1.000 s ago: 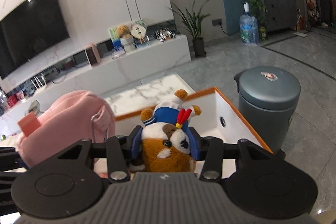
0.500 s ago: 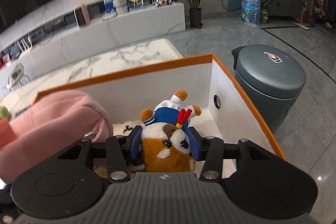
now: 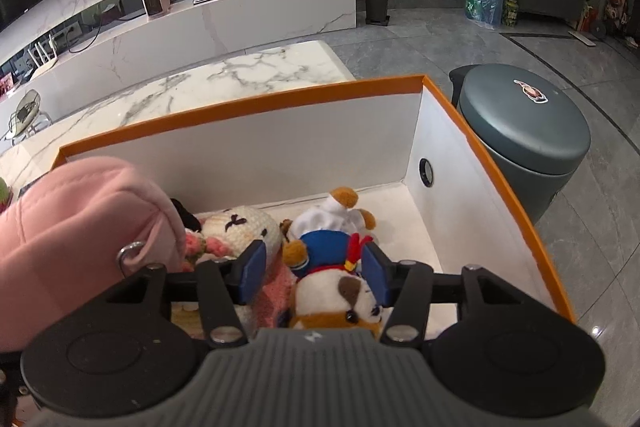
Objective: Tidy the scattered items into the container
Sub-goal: 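Lower both tools into the box and open them to release the items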
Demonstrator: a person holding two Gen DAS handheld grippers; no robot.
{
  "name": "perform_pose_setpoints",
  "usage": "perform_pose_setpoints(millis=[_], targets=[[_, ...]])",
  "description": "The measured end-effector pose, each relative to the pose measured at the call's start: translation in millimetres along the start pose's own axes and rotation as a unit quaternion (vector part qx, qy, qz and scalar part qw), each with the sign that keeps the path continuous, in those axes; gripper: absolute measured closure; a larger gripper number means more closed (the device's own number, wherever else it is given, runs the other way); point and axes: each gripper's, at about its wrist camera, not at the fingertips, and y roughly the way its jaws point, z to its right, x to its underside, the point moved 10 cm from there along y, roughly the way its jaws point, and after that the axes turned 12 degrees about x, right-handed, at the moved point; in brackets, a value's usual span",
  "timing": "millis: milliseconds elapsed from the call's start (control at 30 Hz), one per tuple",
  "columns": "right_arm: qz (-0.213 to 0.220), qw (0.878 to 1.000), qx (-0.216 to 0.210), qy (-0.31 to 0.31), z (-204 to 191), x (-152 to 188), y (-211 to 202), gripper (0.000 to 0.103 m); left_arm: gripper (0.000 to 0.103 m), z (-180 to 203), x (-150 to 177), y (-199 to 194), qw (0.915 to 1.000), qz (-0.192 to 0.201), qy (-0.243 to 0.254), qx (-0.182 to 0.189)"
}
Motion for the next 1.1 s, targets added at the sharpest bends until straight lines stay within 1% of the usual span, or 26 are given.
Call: perform_pose_setpoints(millis=[100,133,167,233,300,400,500,567,633,767,900,1000,1100], targets=[[0.01,1.0,0.001,0.008,0.5,-0.2,-7.2,0.042,0.065,4.6,3.8,-2.3,0.9998,-0.009,0.006,0.014],[0.017,1.0,0.002,0.013,1.9,-1.0,-11.1,0.036,0.065,6.2,5.1,-3.0,0.9997,-0.012,0.009,0.02],[0.024,1.0,0.001,0.018,4.4,-1.6,-15.6,0.033,0.065,8.7,6.7,-3.7,0.9994,-0.017,0.01,0.029],[0.033,0.999,0.004,0.031,11.3,-3.2,-22.4,0.033,0.065,15.6,10.1,-4.6,0.9985,-0.025,0.017,0.046],[0.04,0.998,0.008,0.045,19.0,-4.7,-28.9,0.033,0.065,19.1,11.5,-3.5,0.9982,-0.031,0.033,0.037],[0.046,0.996,0.001,0.07,26.8,-7.9,-37.0,0.033,0.065,18.1,13.9,2.0,0.9981,-0.046,0.026,0.031],[0.056,0.995,-0.012,0.084,25.8,-10.0,-45.1,0.036,0.065,20.0,14.2,8.0,0.9974,-0.058,0.033,0.026],[0.059,0.994,-0.022,0.089,22.2,-9.7,-49.2,0.053,0.065,20.4,12.4,10.3,0.9973,-0.061,0.029,0.03],[0.052,0.993,-0.04,0.102,16.9,-7.2,-50.9,0.057,0.065,19.4,12.1,11.9,0.9973,-0.064,0.024,0.027],[0.039,0.99,-0.073,0.113,4.2,2.0,-55.5,0.057,0.063,13.5,15.8,17.3,0.9971,-0.075,0.013,0.005],[0.019,0.99,-0.089,0.105,-11.4,12.8,-51.7,0.057,0.058,7.6,15.6,16.7,0.9977,-0.068,-0.002,-0.006],[0.006,0.991,-0.098,0.096,-23.1,19.2,-50.2,0.057,0.055,-2.0,16.3,14.7,0.9974,-0.064,-0.007,-0.033],[-0.003,0.991,-0.103,0.088,-30.1,23.9,-49.1,0.057,0.055,-5.6,15.8,9.3,0.9979,-0.054,-0.015,-0.033]])
